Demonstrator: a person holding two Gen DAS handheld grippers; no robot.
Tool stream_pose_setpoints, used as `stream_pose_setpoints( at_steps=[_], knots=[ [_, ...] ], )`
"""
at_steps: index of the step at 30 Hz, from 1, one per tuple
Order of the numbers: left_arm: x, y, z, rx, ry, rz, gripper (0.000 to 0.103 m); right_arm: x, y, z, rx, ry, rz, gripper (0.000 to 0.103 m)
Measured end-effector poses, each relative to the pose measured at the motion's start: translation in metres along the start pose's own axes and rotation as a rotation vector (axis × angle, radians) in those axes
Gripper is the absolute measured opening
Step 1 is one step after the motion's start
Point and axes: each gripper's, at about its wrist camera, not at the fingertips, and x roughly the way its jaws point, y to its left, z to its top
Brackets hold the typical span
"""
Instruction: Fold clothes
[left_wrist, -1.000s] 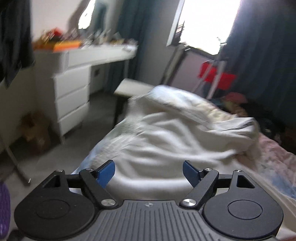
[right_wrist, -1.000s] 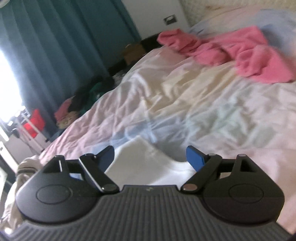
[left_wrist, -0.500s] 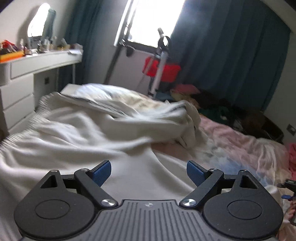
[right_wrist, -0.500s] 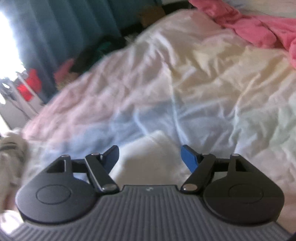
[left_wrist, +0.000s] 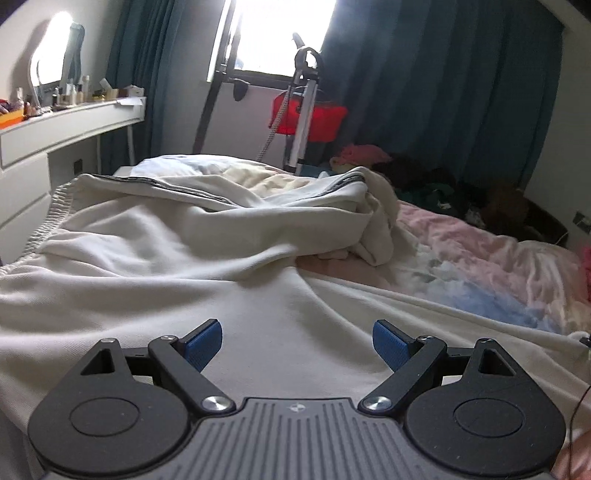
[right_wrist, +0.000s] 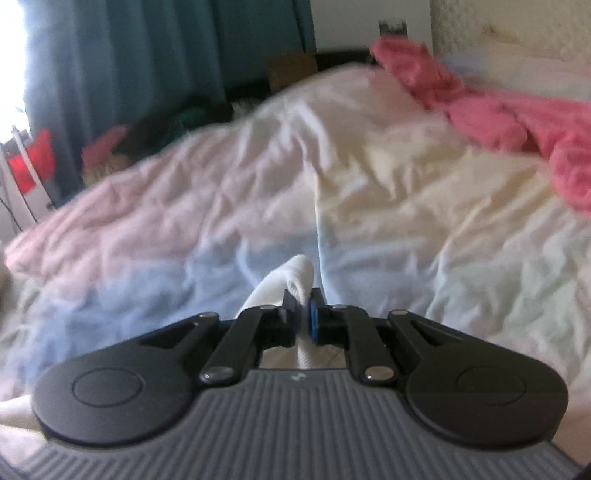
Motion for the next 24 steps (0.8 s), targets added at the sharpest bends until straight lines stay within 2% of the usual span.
stream_pose_setpoints(
  at_steps=[3, 5, 7, 9, 11, 13, 18, 20, 24],
  knots=[
    [-0.003, 0.000, 0.000, 0.019, -0.019, 0.022, 0.090, -0.005, 0.001, -0.004, 0.081, -0.007, -0.011, 0.014],
    [-0.007, 0.000, 0.000, 0.034, -0.039, 0.028, 0.090, -0.018, 0.011, -0.003, 0.042, -0.019, -0.024, 0.018],
    [-0.012, -0.002, -0.001, 0.044, -0.051, 0.023, 0.090, -0.034, 0.023, 0.002, -0.005, -0.028, -0.029, 0.031],
    [-0.016, -0.003, -0.002, 0.047, -0.058, 0.017, 0.090, -0.058, 0.034, 0.006, -0.013, -0.035, 0.001, 0.063],
    [-0.019, -0.003, -0.004, 0.049, -0.064, 0.018, 0.090, -0.092, 0.049, 0.007, -0.033, -0.069, 0.059, 0.072],
    [-0.023, -0.004, -0.006, 0.058, -0.072, 0.029, 0.090, -0.128, 0.071, 0.004, -0.076, -0.108, 0.090, 0.071],
    [-0.032, -0.002, -0.012, 0.070, -0.082, 0.052, 0.090, -0.211, 0.126, -0.013, -0.110, -0.199, 0.310, 0.071],
    [-0.035, -0.002, -0.014, 0.074, -0.090, 0.057, 0.090, -0.233, 0.148, -0.025, -0.150, -0.226, 0.389, 0.070],
    [-0.041, -0.002, -0.017, 0.080, -0.103, 0.080, 0.090, -0.250, 0.182, -0.054, -0.211, -0.253, 0.510, 0.070]
  ],
)
